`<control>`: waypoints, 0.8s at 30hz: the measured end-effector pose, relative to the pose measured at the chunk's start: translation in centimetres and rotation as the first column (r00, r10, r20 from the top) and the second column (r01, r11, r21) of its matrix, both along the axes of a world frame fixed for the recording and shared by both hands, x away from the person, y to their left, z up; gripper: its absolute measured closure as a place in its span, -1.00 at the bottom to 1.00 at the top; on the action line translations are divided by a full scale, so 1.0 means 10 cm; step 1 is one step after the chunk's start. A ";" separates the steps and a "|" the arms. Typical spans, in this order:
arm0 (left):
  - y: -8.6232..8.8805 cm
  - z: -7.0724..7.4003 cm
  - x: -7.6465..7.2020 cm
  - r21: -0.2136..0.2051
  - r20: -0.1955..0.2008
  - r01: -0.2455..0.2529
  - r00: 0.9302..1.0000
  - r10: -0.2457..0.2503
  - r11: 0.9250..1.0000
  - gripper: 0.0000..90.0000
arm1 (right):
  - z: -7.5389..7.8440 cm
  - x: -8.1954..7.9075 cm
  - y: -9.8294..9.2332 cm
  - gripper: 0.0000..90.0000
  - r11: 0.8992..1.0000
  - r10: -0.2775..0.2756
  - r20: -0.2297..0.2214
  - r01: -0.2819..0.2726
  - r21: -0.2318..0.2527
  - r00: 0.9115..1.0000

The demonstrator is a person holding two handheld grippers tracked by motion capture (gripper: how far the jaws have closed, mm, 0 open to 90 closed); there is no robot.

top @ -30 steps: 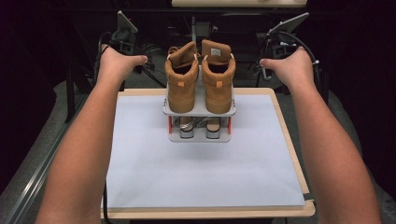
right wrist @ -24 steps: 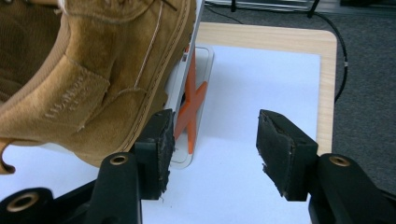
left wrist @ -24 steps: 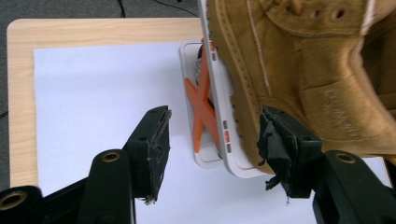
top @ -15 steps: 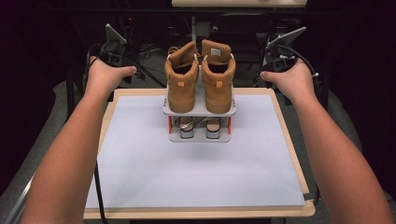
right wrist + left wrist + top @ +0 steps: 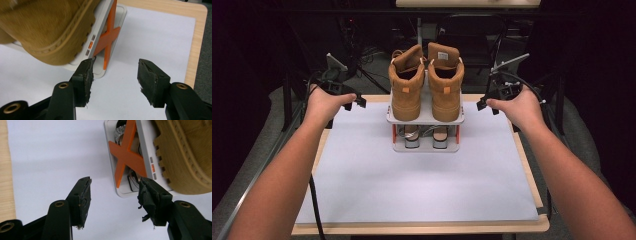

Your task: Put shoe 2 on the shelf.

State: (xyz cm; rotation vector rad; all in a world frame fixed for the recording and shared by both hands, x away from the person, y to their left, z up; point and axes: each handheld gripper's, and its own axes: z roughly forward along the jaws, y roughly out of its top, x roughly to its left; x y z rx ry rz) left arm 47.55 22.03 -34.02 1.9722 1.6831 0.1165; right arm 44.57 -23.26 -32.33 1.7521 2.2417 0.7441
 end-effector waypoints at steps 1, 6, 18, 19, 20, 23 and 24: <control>0.00 -0.04 -0.01 -0.003 0.001 0.005 1.000 -0.005 1.000 -0.03 | -0.04 -0.01 0.00 0.02 1.000 0.001 0.000 -0.001 -0.003 1.000; 0.01 -0.22 -0.08 -0.007 0.005 0.029 1.000 -0.029 1.000 -0.03 | -0.22 -0.07 0.01 0.02 1.000 0.022 -0.014 -0.023 -0.016 1.000; -0.03 -0.72 -0.30 -0.020 -0.051 0.089 0.995 -0.090 0.996 0.01 | -0.57 -0.21 0.05 0.01 0.997 0.056 -0.051 -0.058 -0.054 0.997; -0.03 -0.75 -0.31 -0.023 -0.054 0.091 0.994 -0.092 0.996 0.01 | -0.60 -0.23 0.06 0.01 0.996 0.062 -0.056 -0.065 -0.053 0.997; -0.03 -0.78 -0.33 -0.027 -0.056 0.094 0.994 -0.095 0.995 0.01 | -0.63 -0.24 0.07 0.01 0.996 0.066 -0.059 -0.069 -0.052 0.996; -0.03 -0.88 -0.38 -0.034 -0.061 0.106 0.992 -0.108 0.994 0.00 | -0.72 -0.28 0.10 0.01 0.994 0.074 -0.080 -0.080 -0.069 0.994; -0.03 -0.90 -0.40 -0.031 -0.059 0.111 0.992 -0.113 0.993 0.00 | -0.75 -0.30 0.12 0.01 0.992 0.082 -0.084 -0.089 -0.088 0.993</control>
